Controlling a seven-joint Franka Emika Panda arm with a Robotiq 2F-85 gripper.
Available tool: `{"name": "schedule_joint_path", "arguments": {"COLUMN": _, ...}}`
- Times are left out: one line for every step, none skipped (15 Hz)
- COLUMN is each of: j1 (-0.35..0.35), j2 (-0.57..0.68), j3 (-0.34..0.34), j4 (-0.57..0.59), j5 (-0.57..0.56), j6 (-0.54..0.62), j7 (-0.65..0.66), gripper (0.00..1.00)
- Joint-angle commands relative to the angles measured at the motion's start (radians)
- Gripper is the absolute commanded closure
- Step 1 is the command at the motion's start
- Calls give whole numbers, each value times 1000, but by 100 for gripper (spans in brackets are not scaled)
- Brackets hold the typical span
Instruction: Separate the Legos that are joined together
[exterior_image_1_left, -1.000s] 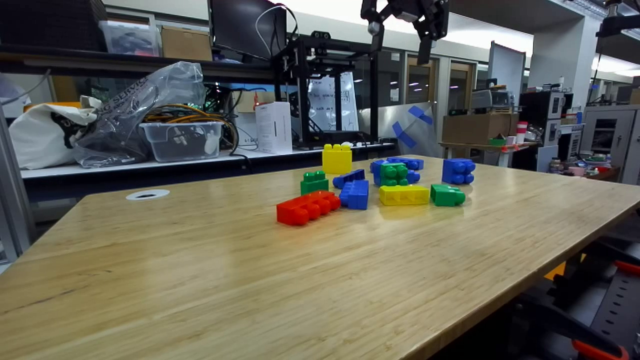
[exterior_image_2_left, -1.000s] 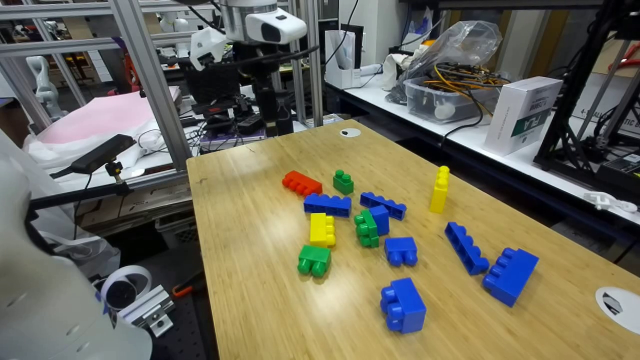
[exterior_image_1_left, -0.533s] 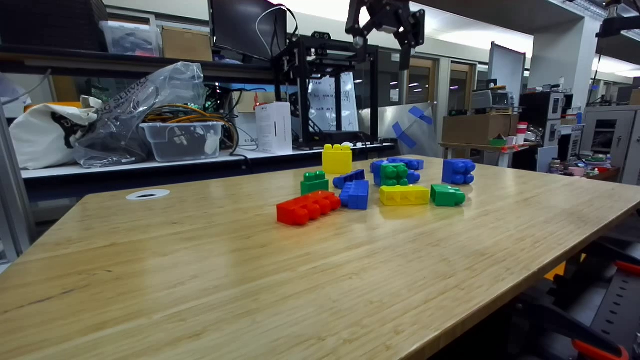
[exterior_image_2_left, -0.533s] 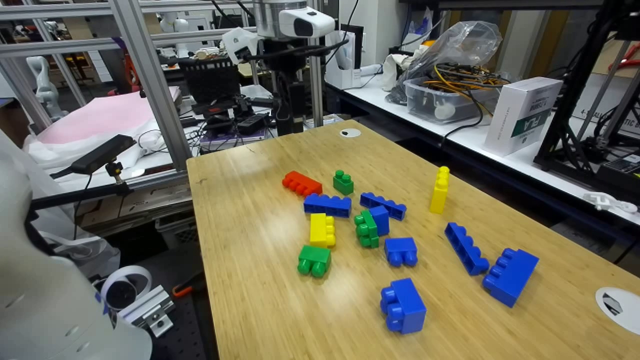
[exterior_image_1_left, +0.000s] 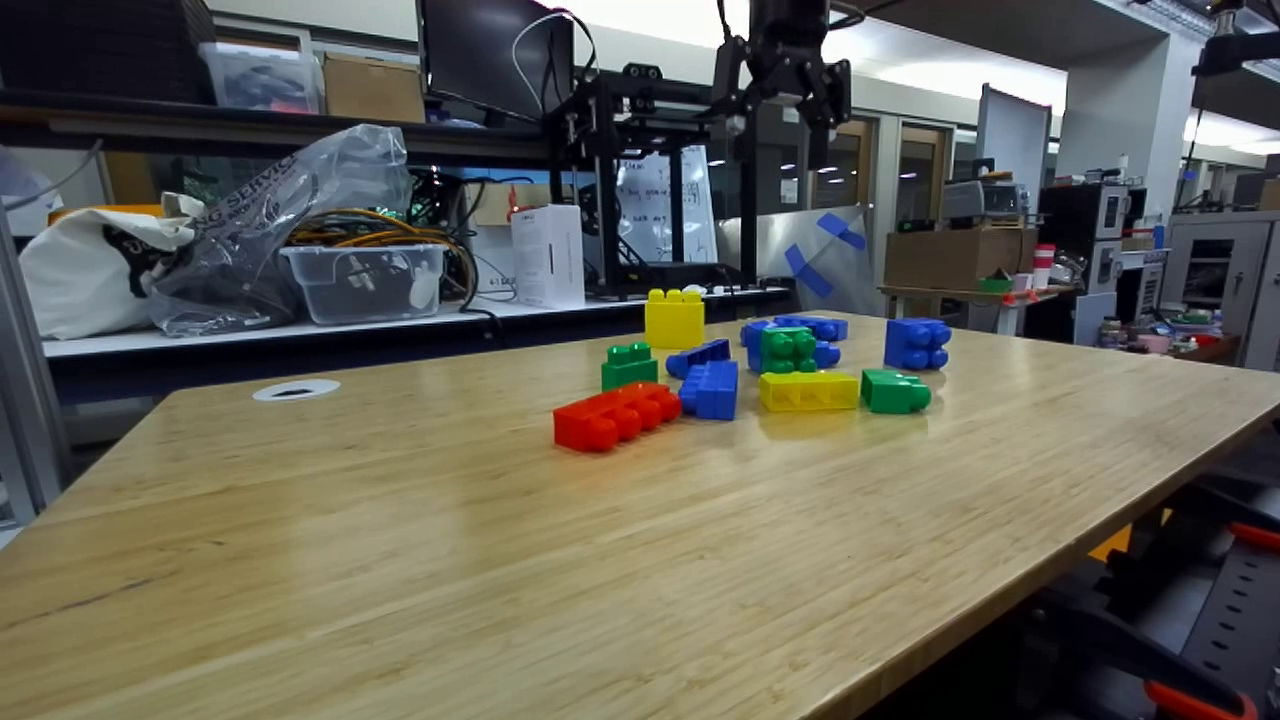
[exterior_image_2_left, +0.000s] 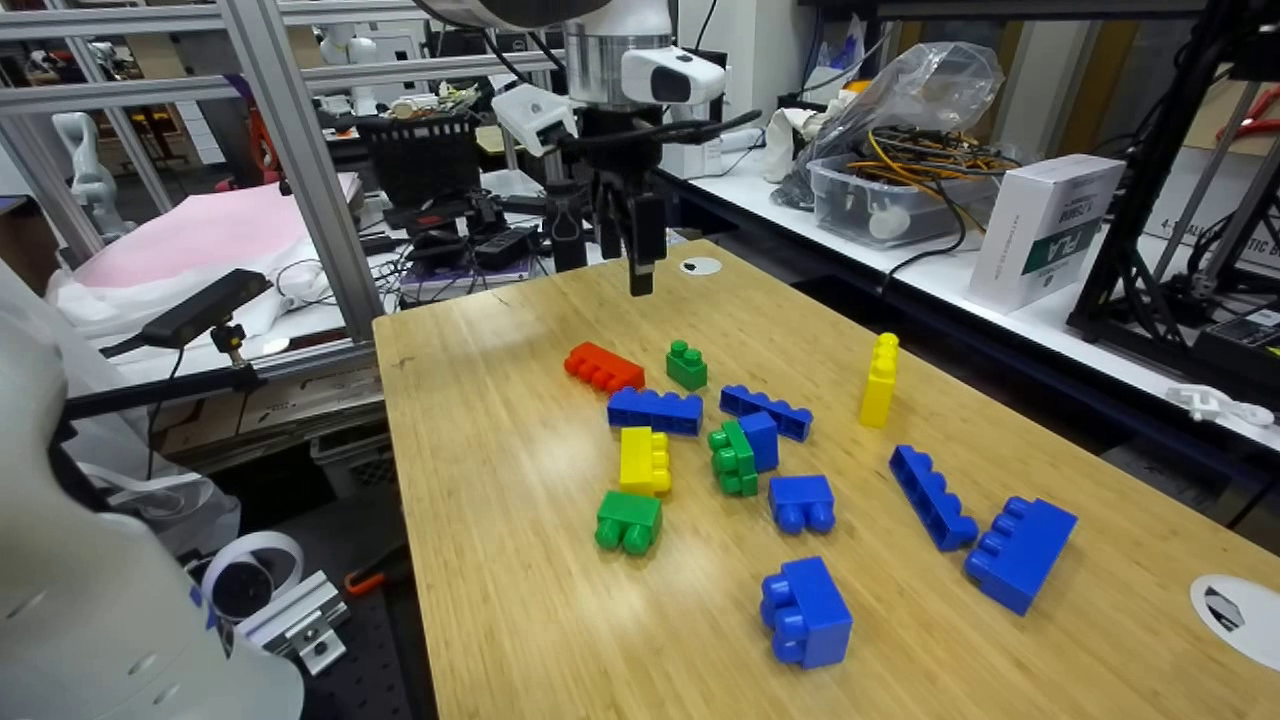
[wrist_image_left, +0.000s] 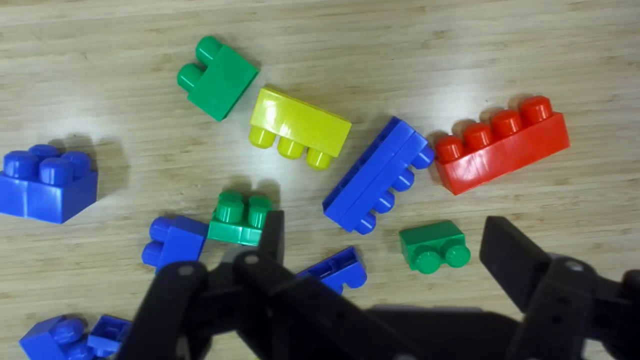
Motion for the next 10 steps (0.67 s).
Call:
{"name": "schedule_joint_path", "arguments": {"j1": -7, "j2": 40, "j3": -25, "j4": 29, "j5": -11, "j6": -3, "j7": -143, "gripper": 0}}
{"name": "schedule_joint_path", "arguments": {"j1": -7, "j2": 47, "j3": -33, "j4": 35, "j5": -12, "j6": -5, "j7": -184, "gripper": 0}}
{"name": "schedule_joint_path", "arguments": {"j1": -7, "j2": 52, "j3": -40, "j4": 36, "j5": -18, "j6": -3, "j7": -225, "gripper": 0}}
{"name": "schedule_joint_path", "arguments": {"j1": -9, "j2": 59, "j3": -46, "j4": 41, "j5": -28, "j6": -2, "j7": -258, "gripper": 0}}
{"name": "schedule_joint_path", "arguments": {"j1": -12, "j2": 68, "j3": -50, "j4": 45, "j5": -49, "j6": -2, "j7": -283, "gripper": 0}}
{"name": "schedule_joint_path", "arguments": {"j1": -13, "j2": 74, "j3": -56, "j4": 50, "j5": -62, "j6": -6, "j7": -315, "gripper": 0}}
{"name": "schedule_joint_path", "arguments": {"j1": -16, "j2": 82, "j3": -62, "j4": 54, "j5": -79, "j6": -3, "j7": -342, "gripper": 0}}
{"name": "schedule_joint_path", "arguments": {"j1": -19, "j2": 89, "j3": -67, "j4": 62, "j5": -90, "j6": -4, "j7": -357, "gripper": 0}}
{"name": "schedule_joint_path", "arguments": {"j1": -21, "j2": 93, "j3": -71, "j4": 67, "j5": -94, "j6": -16, "j7": -370, "gripper": 0}}
{"name": "schedule_joint_path", "arguments": {"j1": -16, "j2": 71, "j3": -67, "j4": 42, "j5": -75, "j6": -1, "j7": -331, "gripper": 0}}
